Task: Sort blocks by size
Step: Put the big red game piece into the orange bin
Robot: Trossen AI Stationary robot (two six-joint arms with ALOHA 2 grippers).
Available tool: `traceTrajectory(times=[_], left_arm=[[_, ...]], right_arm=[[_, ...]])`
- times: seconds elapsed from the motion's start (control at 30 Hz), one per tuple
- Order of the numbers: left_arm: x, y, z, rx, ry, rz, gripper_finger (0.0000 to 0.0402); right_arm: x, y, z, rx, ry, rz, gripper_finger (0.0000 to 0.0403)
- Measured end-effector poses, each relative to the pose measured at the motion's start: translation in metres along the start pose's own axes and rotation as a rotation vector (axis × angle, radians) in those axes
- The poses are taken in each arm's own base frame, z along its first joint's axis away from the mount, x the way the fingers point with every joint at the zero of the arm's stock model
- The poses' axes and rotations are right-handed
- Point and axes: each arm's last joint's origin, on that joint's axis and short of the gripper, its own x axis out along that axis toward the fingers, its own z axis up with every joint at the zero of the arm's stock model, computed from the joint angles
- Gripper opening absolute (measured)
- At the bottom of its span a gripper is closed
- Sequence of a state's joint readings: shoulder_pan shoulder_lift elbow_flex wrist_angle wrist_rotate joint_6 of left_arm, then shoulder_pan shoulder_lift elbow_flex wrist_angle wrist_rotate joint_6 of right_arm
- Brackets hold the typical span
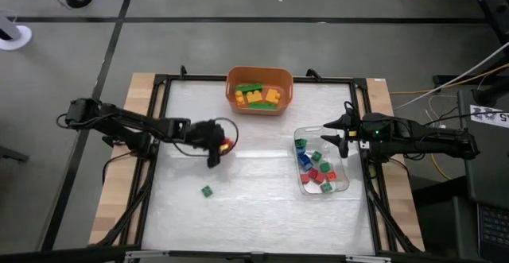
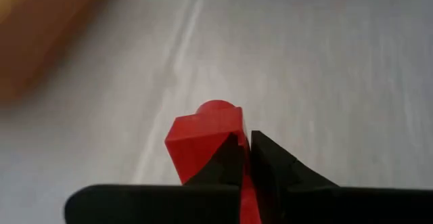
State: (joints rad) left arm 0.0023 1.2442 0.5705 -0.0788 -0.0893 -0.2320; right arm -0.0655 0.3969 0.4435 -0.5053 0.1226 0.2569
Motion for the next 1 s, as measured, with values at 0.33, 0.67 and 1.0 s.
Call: traceTrajectory(times=[0.33, 0.67, 1.0], left_arm=[[-0.017, 0.070, 0.060, 0.073, -0.564, 0.233, 0.0005], [-0.031, 0.121, 0.060, -0.080, -0.613, 0.392, 0.0020], [-0.018, 0.122, 0.055, -0.121, -0.568, 0.351, 0.0119]], right_arm=[[0.000, 0.000, 0.000, 0.000, -0.001, 0.000, 0.0239], [0.000, 0.000, 0.000, 0.000, -0.001, 0.000, 0.0239], [0.000, 0.000, 0.000, 0.000, -0.003, 0.001, 0.0239]])
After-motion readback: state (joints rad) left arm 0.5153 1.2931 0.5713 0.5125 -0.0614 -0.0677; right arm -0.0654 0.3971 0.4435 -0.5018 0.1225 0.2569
